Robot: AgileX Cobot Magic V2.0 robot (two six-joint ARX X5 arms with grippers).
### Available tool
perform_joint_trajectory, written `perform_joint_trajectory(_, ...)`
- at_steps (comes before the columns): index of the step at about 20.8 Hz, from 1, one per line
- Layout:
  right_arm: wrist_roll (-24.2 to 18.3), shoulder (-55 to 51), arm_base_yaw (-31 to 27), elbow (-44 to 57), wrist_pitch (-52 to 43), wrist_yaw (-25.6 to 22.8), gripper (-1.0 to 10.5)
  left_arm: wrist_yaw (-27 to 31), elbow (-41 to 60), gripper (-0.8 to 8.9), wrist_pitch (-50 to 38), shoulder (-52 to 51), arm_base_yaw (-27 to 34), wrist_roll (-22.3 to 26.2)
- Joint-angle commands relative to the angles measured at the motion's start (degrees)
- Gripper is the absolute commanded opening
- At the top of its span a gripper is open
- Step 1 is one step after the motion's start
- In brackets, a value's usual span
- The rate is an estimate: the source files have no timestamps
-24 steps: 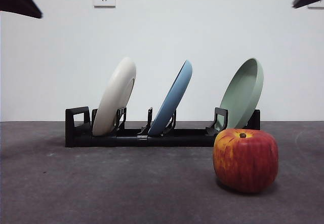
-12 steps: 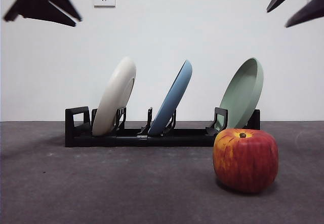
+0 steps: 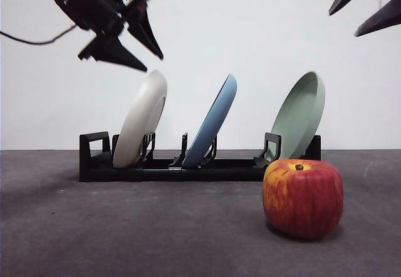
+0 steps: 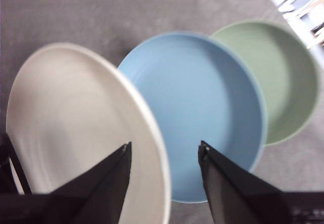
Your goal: Take the yellow plate from the plate rack,put the plate on the table,take the apple from the table,put the apple in the plate
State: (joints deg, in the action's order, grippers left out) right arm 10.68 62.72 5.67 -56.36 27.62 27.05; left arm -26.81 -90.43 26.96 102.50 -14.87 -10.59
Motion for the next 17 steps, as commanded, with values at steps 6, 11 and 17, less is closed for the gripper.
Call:
perform_joint_trajectory(6, -0.52, 0.02, 0.11, -0.20, -0.09, -0.04, 2.6, 2.71, 0.04, 1.15, -0.02, 2.03, -0.90, 0.46)
perform_joint_trajectory(11, -0.50, 0.02, 0.11, -0.20, -0.07, -0.15, 2.6, 2.40, 0.04, -0.08, 1.09, 2.03, -0.90, 1.84)
perform_joint_trajectory(17, -0.50, 0.02, 0.11, -0.20, -0.04, -0.17, 2.6, -0.68, 0.04, -0.08, 1.03, 0.76, -0.92, 1.81)
